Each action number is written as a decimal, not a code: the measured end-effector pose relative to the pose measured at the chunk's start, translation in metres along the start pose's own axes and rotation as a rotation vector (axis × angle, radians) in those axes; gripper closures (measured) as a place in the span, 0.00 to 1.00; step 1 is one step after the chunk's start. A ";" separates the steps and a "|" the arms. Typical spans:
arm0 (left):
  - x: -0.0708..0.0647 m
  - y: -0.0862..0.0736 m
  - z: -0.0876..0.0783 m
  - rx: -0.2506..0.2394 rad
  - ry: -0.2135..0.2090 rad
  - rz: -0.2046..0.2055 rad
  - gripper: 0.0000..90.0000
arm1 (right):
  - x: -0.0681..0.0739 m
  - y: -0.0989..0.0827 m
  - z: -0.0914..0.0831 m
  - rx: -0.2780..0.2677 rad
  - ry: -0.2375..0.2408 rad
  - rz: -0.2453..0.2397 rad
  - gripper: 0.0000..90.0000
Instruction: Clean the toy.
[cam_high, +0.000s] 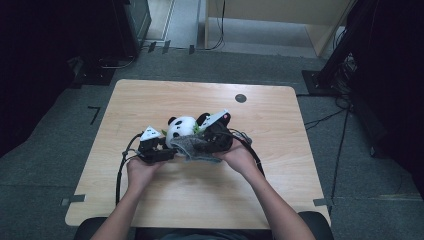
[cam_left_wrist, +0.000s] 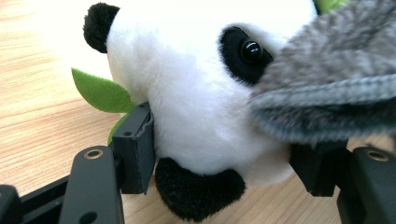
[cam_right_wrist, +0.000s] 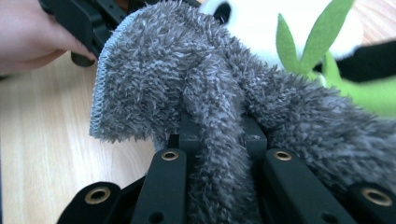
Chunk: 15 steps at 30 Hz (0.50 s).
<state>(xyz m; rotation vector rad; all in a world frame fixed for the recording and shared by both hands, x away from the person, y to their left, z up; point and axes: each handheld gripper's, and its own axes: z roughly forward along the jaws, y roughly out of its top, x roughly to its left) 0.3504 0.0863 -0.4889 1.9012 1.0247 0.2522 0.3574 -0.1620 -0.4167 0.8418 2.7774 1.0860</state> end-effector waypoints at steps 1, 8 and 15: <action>0.000 0.000 0.000 0.000 0.000 -0.001 0.37 | -0.001 -0.002 -0.002 0.001 0.000 0.005 0.86; 0.000 0.000 0.000 -0.005 -0.004 -0.004 0.37 | -0.013 -0.014 -0.021 -0.023 -0.013 0.039 0.86; 0.001 -0.001 0.000 -0.002 -0.006 0.004 0.37 | -0.036 -0.028 -0.049 -0.070 -0.083 0.103 0.86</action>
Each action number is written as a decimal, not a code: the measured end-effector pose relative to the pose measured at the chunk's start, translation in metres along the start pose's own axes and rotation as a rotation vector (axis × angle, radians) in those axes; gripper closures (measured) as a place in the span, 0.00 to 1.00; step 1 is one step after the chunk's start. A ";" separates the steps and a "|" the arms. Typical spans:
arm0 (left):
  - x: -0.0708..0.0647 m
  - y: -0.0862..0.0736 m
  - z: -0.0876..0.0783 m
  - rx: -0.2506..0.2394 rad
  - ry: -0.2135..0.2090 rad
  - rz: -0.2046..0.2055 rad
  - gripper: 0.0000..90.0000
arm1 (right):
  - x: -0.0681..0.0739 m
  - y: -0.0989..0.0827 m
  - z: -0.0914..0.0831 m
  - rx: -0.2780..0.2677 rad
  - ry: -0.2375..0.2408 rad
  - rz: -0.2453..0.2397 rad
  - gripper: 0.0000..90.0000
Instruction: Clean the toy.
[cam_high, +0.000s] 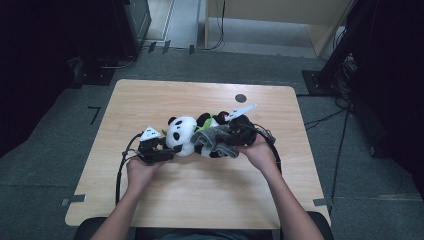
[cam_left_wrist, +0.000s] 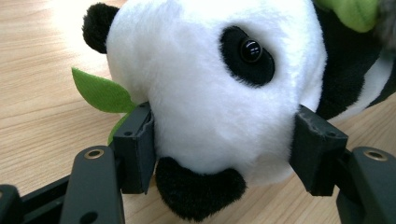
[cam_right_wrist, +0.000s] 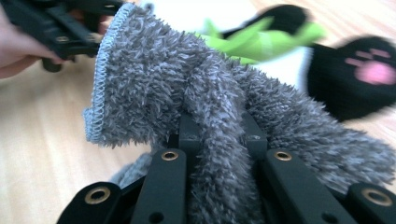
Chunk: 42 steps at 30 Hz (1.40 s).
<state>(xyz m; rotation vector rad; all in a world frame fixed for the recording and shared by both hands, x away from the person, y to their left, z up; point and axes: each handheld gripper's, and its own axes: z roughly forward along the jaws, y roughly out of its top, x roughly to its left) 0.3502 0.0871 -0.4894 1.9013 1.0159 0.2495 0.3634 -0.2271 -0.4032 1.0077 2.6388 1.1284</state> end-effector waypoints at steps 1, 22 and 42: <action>0.000 0.000 0.000 0.000 0.000 -0.001 0.37 | -0.004 -0.002 -0.002 -0.007 -0.015 0.010 0.86; -0.002 0.001 0.000 0.013 0.005 -0.012 0.35 | 0.012 -0.016 -0.041 -0.203 0.003 0.018 0.85; -0.002 -0.001 0.001 0.016 0.003 0.009 0.32 | -0.001 -0.073 -0.020 -0.240 -0.060 0.065 0.84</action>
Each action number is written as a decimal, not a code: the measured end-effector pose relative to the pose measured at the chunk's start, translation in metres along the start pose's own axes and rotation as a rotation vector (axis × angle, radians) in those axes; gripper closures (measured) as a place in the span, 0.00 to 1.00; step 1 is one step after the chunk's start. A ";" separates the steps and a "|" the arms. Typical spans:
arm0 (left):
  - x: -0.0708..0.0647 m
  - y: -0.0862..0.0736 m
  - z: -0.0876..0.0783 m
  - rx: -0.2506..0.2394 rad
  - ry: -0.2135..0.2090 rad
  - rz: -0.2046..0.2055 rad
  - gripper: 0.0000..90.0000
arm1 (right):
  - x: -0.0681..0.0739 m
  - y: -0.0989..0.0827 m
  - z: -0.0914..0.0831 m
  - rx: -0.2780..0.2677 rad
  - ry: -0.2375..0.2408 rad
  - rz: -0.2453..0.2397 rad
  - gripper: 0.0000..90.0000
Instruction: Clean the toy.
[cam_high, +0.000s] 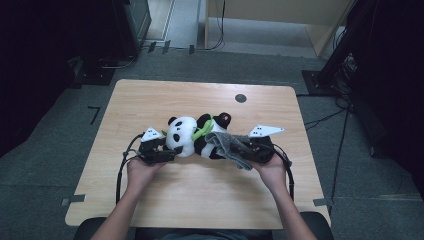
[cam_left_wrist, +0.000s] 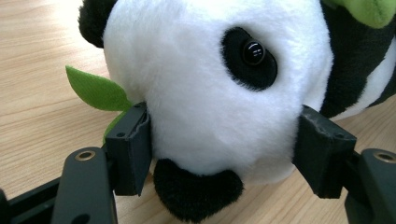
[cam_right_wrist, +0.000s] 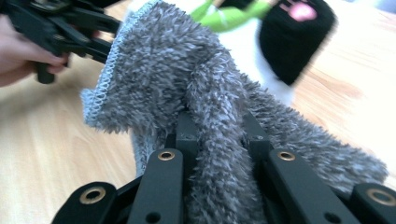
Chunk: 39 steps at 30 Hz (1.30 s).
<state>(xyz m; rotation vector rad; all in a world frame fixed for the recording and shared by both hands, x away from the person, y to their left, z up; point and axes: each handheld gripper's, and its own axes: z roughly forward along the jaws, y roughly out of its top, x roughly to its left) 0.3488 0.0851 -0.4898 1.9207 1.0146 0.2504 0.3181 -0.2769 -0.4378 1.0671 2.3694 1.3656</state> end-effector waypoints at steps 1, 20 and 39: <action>0.000 0.000 0.000 0.000 0.000 0.000 0.32 | 0.000 0.000 0.000 0.000 0.000 0.000 0.84; 0.001 0.002 0.000 0.007 -0.001 -0.001 0.32 | -0.001 0.002 -0.032 -0.019 -0.025 0.066 0.85; 0.001 0.003 0.000 0.011 0.003 -0.005 0.33 | 0.087 0.020 0.019 0.105 0.149 -0.115 0.85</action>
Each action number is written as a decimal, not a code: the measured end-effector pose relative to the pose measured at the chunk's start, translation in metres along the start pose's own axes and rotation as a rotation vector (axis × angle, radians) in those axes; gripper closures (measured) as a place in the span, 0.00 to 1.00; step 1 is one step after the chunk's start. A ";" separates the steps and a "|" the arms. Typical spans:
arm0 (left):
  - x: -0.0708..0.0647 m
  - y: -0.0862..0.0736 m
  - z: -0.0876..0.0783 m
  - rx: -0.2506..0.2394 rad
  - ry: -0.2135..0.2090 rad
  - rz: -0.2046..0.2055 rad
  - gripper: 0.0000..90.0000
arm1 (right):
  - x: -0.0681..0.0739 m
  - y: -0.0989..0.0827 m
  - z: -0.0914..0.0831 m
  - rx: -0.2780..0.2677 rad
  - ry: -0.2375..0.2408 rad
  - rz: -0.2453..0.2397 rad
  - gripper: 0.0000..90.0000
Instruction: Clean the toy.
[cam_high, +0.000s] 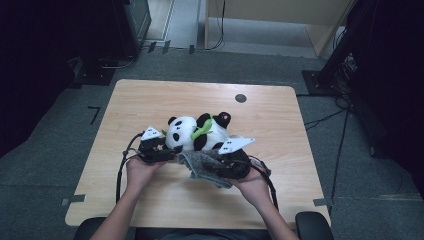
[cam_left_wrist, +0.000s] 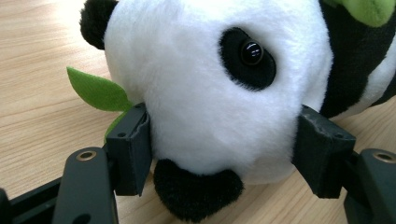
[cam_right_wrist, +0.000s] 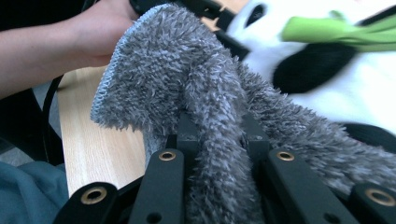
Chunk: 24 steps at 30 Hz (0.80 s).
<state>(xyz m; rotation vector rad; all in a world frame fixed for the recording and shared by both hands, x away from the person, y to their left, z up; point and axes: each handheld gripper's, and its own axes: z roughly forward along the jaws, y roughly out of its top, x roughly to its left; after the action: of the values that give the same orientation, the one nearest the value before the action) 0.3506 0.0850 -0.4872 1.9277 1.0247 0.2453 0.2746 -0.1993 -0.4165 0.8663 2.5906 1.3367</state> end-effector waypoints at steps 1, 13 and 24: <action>0.000 0.000 0.000 -0.001 0.000 0.000 0.33 | 0.001 0.001 0.005 0.010 0.007 -0.002 0.85; -0.002 0.004 -0.001 0.001 0.007 -0.001 0.35 | -0.001 0.003 0.066 0.117 -0.022 -0.023 0.85; 0.000 0.003 0.000 0.000 0.004 -0.012 0.35 | -0.014 0.002 0.085 0.065 -0.112 0.000 0.85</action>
<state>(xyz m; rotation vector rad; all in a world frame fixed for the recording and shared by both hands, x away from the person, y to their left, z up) 0.3517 0.0846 -0.4849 1.9210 1.0385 0.2430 0.3151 -0.1446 -0.4695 0.9235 2.5605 1.1735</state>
